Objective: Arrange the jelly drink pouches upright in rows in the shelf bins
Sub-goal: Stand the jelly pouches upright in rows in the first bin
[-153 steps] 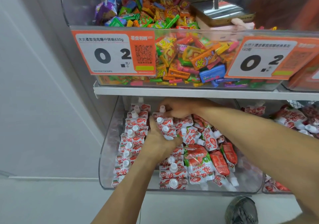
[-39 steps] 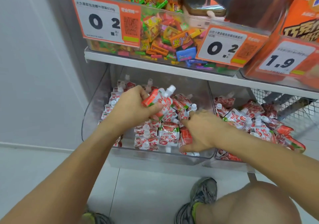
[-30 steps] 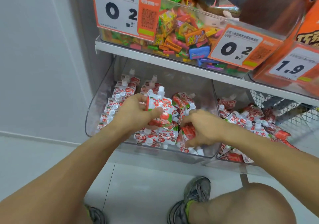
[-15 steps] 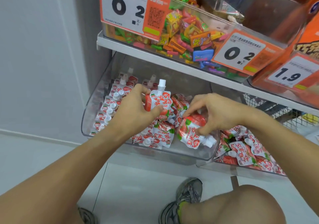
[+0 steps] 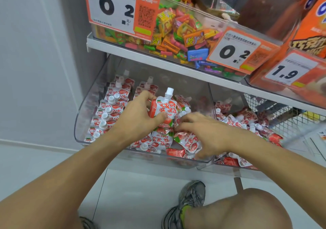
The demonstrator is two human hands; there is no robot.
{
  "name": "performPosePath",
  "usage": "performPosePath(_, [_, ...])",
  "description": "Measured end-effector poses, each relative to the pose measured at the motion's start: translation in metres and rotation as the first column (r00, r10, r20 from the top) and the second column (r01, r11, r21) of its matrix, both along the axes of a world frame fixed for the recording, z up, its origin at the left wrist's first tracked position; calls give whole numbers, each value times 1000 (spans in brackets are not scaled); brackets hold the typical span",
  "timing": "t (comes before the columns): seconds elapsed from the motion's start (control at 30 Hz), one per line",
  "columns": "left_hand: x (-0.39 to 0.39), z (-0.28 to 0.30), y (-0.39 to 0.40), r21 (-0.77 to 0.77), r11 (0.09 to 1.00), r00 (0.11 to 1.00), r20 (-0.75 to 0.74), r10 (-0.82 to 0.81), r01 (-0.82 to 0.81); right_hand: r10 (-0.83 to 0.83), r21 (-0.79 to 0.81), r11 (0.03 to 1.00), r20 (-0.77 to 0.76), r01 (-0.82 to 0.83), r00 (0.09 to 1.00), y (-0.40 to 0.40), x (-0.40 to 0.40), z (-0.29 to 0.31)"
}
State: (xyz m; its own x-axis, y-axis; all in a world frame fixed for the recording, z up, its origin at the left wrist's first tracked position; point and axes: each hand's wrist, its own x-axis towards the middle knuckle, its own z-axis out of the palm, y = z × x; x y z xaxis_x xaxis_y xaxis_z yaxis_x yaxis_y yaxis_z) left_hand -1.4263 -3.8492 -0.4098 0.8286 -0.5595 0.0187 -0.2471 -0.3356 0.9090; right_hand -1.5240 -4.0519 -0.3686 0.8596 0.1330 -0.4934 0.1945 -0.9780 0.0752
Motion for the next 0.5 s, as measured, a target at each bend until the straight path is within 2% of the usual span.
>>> performPosePath(0.07, [0,1,-2,3,1000,1000,-5,-4,4,-15,-78,997,-35,12,999,-1,0,-2])
performPosePath(0.23, [0,0,-3,-13,1000,1000,-20,2,-2,-67,24,997,-48,69,997,-5,4,2])
performPosePath(0.33, [0,-1,-2,-8,1000,1000,-6,-1,1,-188,177,967,19,182,982,-10,7,25])
performPosePath(0.4, [0,-1,-2,-2,1000,1000,-5,-10,10,-231,266,943,86,202,969,-12,9,29])
performPosePath(0.5, [-4,1,-3,5,1000,1000,9,-27,27,-183,183,968,43,172,982,-5,5,13])
